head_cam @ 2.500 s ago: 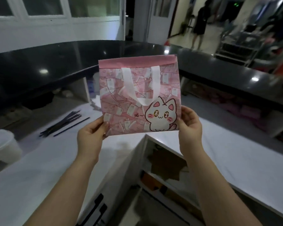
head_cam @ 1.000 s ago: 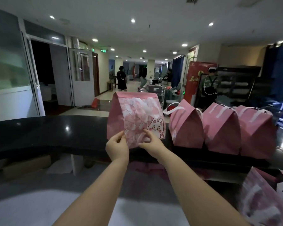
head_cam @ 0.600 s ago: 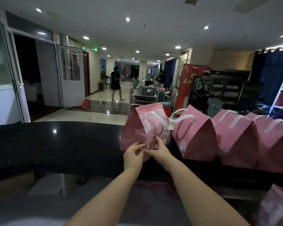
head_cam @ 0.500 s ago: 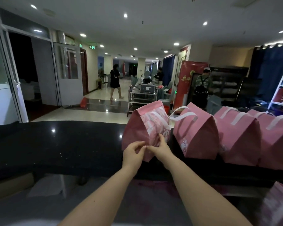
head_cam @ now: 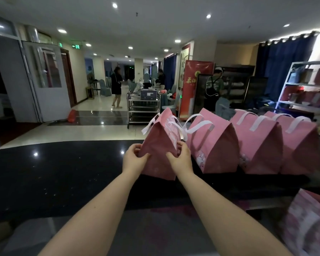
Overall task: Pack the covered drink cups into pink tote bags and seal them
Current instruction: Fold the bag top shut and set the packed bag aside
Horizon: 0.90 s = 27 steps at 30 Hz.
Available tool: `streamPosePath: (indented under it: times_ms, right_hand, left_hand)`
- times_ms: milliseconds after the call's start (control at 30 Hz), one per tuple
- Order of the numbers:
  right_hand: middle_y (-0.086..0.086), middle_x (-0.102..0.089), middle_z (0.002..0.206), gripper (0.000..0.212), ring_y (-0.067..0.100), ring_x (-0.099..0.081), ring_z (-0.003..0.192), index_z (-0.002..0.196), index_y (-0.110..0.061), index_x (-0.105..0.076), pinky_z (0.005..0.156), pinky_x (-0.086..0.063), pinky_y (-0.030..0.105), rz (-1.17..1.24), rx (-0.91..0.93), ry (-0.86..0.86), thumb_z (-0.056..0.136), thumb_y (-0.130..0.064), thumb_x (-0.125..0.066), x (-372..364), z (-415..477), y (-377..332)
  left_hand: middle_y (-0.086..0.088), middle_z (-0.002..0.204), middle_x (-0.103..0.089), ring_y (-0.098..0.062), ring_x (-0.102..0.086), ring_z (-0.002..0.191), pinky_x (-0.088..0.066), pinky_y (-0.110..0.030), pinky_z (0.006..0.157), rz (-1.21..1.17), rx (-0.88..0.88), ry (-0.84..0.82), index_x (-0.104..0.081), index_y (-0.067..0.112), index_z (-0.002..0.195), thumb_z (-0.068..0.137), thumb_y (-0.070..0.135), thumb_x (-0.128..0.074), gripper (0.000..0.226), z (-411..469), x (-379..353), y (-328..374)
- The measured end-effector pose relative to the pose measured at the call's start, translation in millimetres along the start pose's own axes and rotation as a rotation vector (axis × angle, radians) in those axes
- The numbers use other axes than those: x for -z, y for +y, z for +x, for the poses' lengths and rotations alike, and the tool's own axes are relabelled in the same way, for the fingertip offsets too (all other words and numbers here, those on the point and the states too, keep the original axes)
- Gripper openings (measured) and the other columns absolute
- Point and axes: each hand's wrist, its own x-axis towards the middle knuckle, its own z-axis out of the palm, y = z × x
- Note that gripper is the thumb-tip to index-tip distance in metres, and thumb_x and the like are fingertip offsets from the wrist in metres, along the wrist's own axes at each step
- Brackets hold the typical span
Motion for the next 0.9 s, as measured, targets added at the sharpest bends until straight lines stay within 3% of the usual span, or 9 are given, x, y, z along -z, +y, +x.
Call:
streamPosePath:
  times_ms: [167, 267, 333, 400, 467, 600, 767, 900]
  right_hand:
    - [0.007, -0.058, 0.111, 0.038, 0.014, -0.061, 0.087, 0.113, -0.024, -0.055, 0.070, -0.050, 0.023, 0.042, 0.007, 0.036, 0.079, -0.023, -0.072, 14, 10, 10]
    - [0.004, -0.059, 0.109, 0.031, 0.017, -0.059, 0.092, 0.108, -0.026, -0.055, 0.075, -0.049, 0.025, -0.016, 0.034, 0.074, 0.081, -0.021, -0.069, 20, 10, 14]
    - [-0.003, -0.058, 0.101, 0.026, 0.011, -0.056, 0.084, 0.100, -0.032, -0.054, 0.066, -0.041, 0.008, -0.067, 0.055, 0.121, 0.082, -0.021, -0.069, 25, 10, 16]
    - [-0.010, -0.056, 0.093, 0.026, 0.000, -0.053, 0.077, 0.095, -0.034, -0.052, 0.058, -0.035, 0.001, -0.094, 0.067, 0.153, 0.081, -0.022, -0.070, 28, 9, 18]
    - [-0.015, -0.054, 0.088, 0.025, -0.003, -0.053, 0.075, 0.090, -0.033, -0.052, 0.058, -0.037, 0.005, -0.100, 0.045, 0.127, 0.080, -0.023, -0.072, 31, 8, 25]
    - [-0.007, -0.060, 0.085, 0.022, 0.013, -0.060, 0.075, 0.084, -0.030, -0.053, 0.064, -0.052, 0.030, -0.069, -0.051, 0.015, 0.081, -0.022, -0.072, 34, 1, 48]
    - [-0.008, -0.061, 0.082, 0.019, 0.012, -0.057, 0.073, 0.079, -0.029, -0.051, 0.058, -0.042, 0.022, -0.101, -0.036, 0.005, 0.086, -0.020, -0.066, 38, 2, 52]
    - [0.000, -0.064, 0.104, 0.017, 0.021, -0.059, 0.087, 0.084, -0.027, -0.051, 0.068, -0.042, 0.027, -0.198, -0.056, 0.083, 0.090, -0.012, -0.055, 46, 13, 51]
  left_hand:
    - [0.009, 0.085, -0.065, -0.010, -0.065, 0.073, -0.055, -0.031, 0.066, 0.073, 0.011, -0.039, -0.057, 0.032, 0.086, 0.070, 0.029, -0.076, 0.025, 0, -29, 6]
    - [0.008, 0.084, -0.066, -0.013, -0.065, 0.072, -0.053, -0.030, 0.065, 0.099, 0.024, -0.060, -0.057, 0.029, 0.087, 0.073, 0.021, -0.069, 0.020, 0, -39, 8]
    - [0.009, 0.083, -0.067, -0.013, -0.066, 0.071, -0.053, -0.029, 0.064, 0.097, 0.026, -0.087, -0.057, 0.030, 0.085, 0.074, 0.017, -0.066, 0.019, -2, -44, 9]
    - [0.009, 0.083, -0.067, -0.012, -0.066, 0.071, -0.055, -0.031, 0.064, 0.094, 0.033, -0.107, -0.057, 0.031, 0.084, 0.076, 0.017, -0.066, 0.019, -5, -45, 6]
    - [0.009, 0.083, -0.066, -0.011, -0.065, 0.071, -0.053, -0.030, 0.061, 0.088, 0.044, -0.102, -0.057, 0.033, 0.083, 0.077, 0.019, -0.067, 0.018, -9, -43, 0]
    - [0.013, 0.082, -0.067, -0.002, -0.064, 0.069, -0.046, -0.018, 0.056, 0.035, 0.042, -0.086, -0.060, 0.037, 0.083, 0.076, 0.027, -0.074, 0.019, -22, -37, -23]
    - [0.018, 0.076, -0.067, 0.001, -0.064, 0.070, -0.049, -0.019, 0.060, 0.009, 0.002, -0.112, -0.064, 0.036, 0.082, 0.076, 0.018, -0.071, 0.020, -26, -40, -29]
    - [0.015, 0.084, -0.068, -0.004, -0.065, 0.078, -0.048, -0.019, 0.063, 0.043, -0.009, -0.177, -0.067, 0.032, 0.094, 0.081, 0.012, -0.064, 0.024, -13, -57, -15]
